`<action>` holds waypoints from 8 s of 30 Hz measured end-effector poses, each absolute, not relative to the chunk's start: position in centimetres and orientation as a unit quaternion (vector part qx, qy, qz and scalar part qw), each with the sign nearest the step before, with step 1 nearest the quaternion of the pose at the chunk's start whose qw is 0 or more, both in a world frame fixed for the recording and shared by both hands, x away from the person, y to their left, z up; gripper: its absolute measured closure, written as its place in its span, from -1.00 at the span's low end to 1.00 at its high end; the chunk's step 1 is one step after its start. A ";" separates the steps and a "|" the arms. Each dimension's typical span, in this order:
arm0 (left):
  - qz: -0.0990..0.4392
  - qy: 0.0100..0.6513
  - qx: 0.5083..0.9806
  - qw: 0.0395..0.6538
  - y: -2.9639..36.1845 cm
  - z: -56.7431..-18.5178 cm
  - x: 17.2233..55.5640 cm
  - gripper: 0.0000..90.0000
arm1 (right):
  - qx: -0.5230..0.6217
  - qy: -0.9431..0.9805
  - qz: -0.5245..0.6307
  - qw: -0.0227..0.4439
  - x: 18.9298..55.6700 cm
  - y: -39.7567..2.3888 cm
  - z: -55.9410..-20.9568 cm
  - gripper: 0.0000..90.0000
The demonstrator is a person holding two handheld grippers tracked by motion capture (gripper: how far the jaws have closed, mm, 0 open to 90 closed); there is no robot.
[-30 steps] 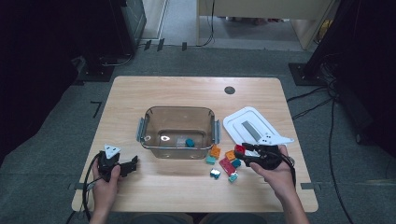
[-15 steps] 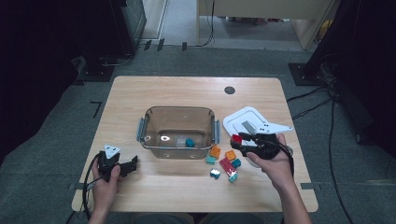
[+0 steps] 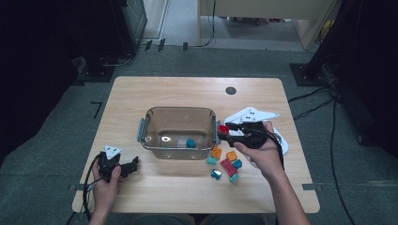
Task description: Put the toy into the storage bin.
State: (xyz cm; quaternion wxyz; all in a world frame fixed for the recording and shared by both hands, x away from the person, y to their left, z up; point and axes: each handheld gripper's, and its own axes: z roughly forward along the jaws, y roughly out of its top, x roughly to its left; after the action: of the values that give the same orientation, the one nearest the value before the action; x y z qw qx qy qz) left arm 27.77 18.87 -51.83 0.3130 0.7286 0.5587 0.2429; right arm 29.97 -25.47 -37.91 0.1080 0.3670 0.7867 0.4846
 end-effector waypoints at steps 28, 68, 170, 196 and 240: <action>0.243 0.559 0.728 0.313 18.9 -51.8 27.8 -0.76 | 0.366 0.831 0.409 0.089 34.4 -17.7 -39.3 0.05; 0.242 0.560 0.728 0.313 18.9 -51.8 27.8 -0.76 | 0.402 0.762 0.493 0.121 25.4 -28.2 -41.1 0.05; 0.242 0.560 0.728 0.313 18.8 -51.8 27.8 -0.75 | 0.408 0.787 0.450 0.103 29.2 -29.2 -41.2 0.51; 0.243 0.560 0.728 0.313 18.8 -51.8 27.8 -0.76 | 0.357 0.807 0.459 0.103 31.8 -24.3 -37.9 0.51; 0.243 0.560 0.727 0.313 18.8 -51.8 27.8 -0.76 | 0.356 0.819 0.439 0.101 33.8 -20.7 -38.1 0.16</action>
State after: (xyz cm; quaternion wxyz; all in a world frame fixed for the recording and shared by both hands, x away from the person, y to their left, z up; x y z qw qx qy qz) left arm 27.78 18.84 -51.84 0.3135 0.7275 0.5600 0.2427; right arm 33.81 -20.69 -38.09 0.1011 0.3560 0.8189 0.4386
